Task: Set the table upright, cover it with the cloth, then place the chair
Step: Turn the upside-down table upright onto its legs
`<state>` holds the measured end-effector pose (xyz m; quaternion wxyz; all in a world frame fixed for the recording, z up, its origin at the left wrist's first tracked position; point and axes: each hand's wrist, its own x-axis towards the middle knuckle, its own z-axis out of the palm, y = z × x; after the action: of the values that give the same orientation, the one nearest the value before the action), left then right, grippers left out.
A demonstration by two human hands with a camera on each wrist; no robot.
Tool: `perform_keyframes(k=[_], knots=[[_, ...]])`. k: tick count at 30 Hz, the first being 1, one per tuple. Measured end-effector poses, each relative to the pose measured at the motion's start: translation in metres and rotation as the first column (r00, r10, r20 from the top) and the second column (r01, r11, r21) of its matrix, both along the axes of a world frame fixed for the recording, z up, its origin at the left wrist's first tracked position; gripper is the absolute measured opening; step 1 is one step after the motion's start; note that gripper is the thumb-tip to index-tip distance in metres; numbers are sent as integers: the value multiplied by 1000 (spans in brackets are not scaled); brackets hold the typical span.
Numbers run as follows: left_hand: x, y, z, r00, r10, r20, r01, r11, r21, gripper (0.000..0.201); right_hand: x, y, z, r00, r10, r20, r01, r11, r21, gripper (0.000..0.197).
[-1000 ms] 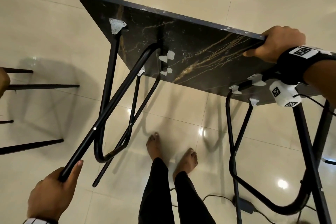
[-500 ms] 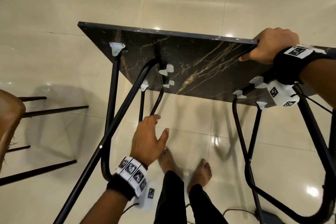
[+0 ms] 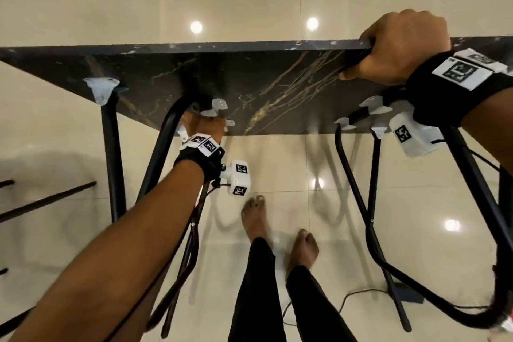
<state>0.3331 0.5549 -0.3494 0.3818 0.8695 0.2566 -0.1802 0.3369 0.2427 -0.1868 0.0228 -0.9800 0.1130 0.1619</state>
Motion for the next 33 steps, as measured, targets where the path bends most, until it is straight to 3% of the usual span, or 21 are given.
perform_keyframes(k=[4, 7, 16, 22, 33], knots=[[7, 5, -14, 997, 73, -38, -73, 997, 2, 44, -12, 1, 1, 999, 2, 35, -2, 1000, 11, 47], [-5, 6, -14, 995, 75, -69, -66, 991, 118, 50, -20, 5, 1, 999, 1, 39, -1, 1000, 2, 46], [-8, 4, -25, 996, 54, 75, -63, 990, 127, 37, -16, 1, 0, 998, 16, 61, -16, 1000, 5, 44], [-11, 3, -20, 989, -79, 124, 39, 956, 292, 42, -13, -1, -3, 997, 25, 79, -26, 1000, 11, 47], [8, 4, -16, 993, -65, 98, 39, 968, 247, 36, 4, -3, -5, 998, 19, 68, -19, 1000, 9, 55]])
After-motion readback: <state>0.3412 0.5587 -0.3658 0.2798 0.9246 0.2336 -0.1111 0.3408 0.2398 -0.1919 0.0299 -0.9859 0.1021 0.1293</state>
